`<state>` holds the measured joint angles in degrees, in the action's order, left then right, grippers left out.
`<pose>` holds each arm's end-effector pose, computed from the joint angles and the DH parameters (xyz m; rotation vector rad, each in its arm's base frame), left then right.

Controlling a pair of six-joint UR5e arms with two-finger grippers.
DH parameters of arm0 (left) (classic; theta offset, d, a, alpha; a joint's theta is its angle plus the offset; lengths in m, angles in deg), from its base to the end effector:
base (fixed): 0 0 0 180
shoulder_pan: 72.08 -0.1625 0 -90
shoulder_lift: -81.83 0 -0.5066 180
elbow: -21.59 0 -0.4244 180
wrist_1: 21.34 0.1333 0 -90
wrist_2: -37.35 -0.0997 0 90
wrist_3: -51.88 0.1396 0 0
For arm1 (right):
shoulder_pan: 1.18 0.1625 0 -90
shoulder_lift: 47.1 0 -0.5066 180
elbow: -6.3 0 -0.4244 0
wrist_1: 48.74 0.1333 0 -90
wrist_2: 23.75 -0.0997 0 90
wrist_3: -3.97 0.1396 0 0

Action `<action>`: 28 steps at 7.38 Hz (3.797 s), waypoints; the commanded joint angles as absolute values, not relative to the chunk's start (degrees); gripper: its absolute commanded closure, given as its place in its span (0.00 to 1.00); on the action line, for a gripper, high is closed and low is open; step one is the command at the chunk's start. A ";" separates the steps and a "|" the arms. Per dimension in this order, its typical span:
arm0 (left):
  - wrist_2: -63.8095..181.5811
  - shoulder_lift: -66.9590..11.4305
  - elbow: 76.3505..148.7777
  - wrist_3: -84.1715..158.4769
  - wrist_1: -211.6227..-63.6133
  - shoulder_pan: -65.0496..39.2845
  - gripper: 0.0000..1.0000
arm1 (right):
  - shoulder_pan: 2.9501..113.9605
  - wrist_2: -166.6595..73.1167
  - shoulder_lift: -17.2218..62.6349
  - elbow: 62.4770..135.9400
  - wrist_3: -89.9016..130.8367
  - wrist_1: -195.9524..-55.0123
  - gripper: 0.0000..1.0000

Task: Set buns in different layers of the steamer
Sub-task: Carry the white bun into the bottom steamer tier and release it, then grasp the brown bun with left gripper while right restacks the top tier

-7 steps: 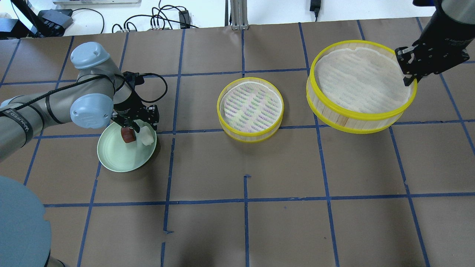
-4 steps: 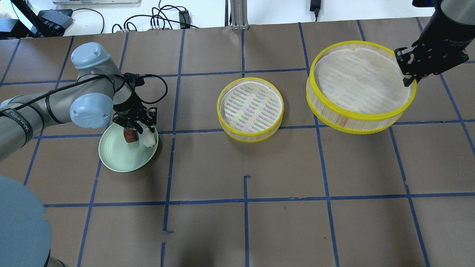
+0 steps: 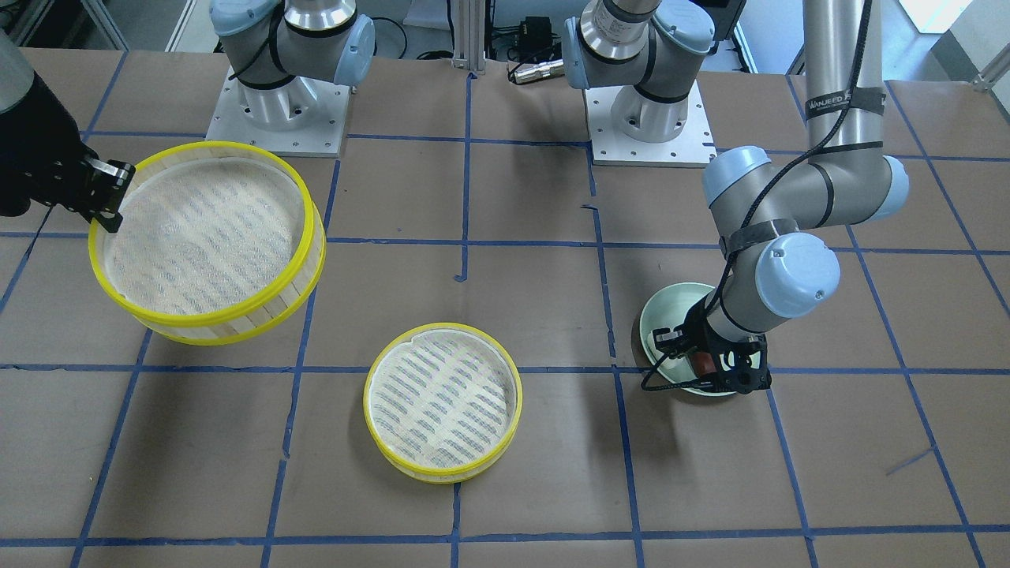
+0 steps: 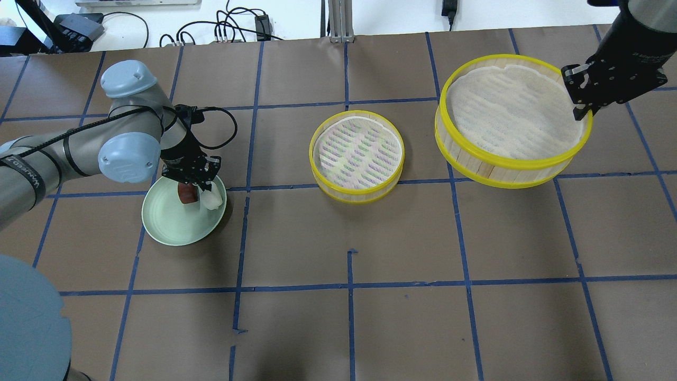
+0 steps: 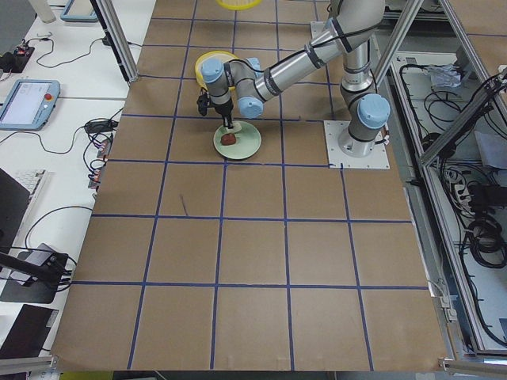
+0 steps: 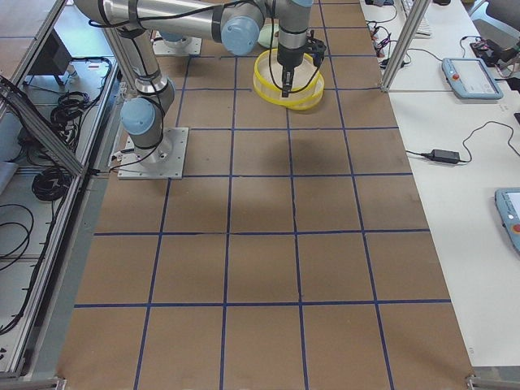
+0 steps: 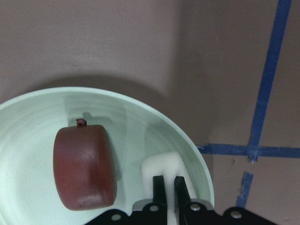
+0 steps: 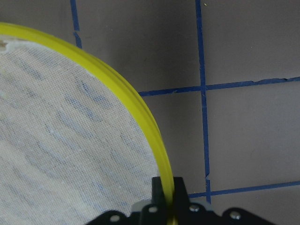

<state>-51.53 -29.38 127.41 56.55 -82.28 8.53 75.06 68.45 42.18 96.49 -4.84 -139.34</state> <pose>-0.0361 -0.6156 0.2271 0.1297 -3.0954 -0.2105 -0.0017 -0.5449 0.5223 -0.1339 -3.1020 -0.0199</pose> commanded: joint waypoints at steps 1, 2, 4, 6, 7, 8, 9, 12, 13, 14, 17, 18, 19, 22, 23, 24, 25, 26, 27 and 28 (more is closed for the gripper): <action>-51.77 -27.78 123.58 56.63 -84.42 8.69 0.91 | 75.20 68.36 42.20 96.39 -4.91 -139.35 0.87; -51.51 -27.51 121.02 56.46 -89.14 8.87 0.95 | 75.20 68.36 42.20 96.39 -4.91 -139.35 0.87; -45.31 -27.59 116.19 49.13 -88.93 13.76 0.95 | 75.11 68.45 42.02 96.39 -4.91 -139.35 0.87; -38.29 -28.29 112.40 38.49 -88.31 18.95 0.96 | 75.11 68.45 42.02 96.39 -4.91 -139.35 0.87; -32.14 -28.91 111.95 33.65 -83.87 22.20 0.95 | 75.11 68.45 42.02 96.39 -4.91 -139.35 0.87; -27.99 -31.52 111.86 30.64 -81.31 24.93 0.95 | 75.11 68.36 42.11 96.39 -4.91 -139.35 0.87; -27.86 -35.38 111.86 30.18 -78.41 27.65 0.94 | 75.11 68.36 42.19 96.39 -4.91 -139.26 0.87; -27.25 -38.15 112.21 29.65 -71.28 28.73 0.20 | 75.20 68.36 42.20 96.48 -4.91 -139.26 0.87; -27.77 -37.79 112.82 29.73 -70.91 28.73 0.03 | 75.20 68.36 42.20 96.39 -4.91 -139.26 0.86; -27.77 -37.44 112.83 29.91 -71.08 28.73 0.00 | 75.20 68.36 42.20 96.39 -4.91 -139.35 0.86; -42.42 -29.64 113.26 37.17 -75.89 20.70 0.00 | 76.07 68.19 42.02 96.91 -1.77 -139.26 0.86; -42.71 -28.66 113.61 41.29 -76.88 15.77 0.00 | 79.39 68.36 41.58 97.18 3.91 -139.35 0.86; -44.19 -28.56 115.79 45.51 -78.02 11.37 0.00 | 84.55 68.88 40.28 97.62 9.27 -140.39 0.86; -45.53 -28.82 127.38 61.34 -74.17 3.08 0.01 | 94.95 69.33 29.83 98.41 21.87 -154.24 0.86; -45.79 -28.82 129.42 61.72 -73.99 3.07 0.09 | 95.58 68.72 29.02 99.11 22.94 -154.38 0.86; -47.53 -28.91 130.05 61.99 -73.64 2.98 0.09 | 95.94 68.62 28.23 100.33 23.30 -155.95 0.86; -48.77 -28.74 130.83 61.64 -73.72 2.98 0.07 | 96.29 68.54 28.13 100.61 23.74 -157.53 0.86; -49.65 -28.48 131.54 62.16 -74.07 2.81 0.06 | 96.64 68.45 28.13 100.69 23.65 -157.72 0.86; -49.75 -28.91 132.42 62.08 -74.07 2.80 0.08 | 96.73 68.36 27.79 100.70 23.65 -157.81 0.86; -49.92 -29.78 132.08 62.60 -74.33 2.80 0.31 | 96.82 67.93 27.78 100.70 24.52 -158.94 0.86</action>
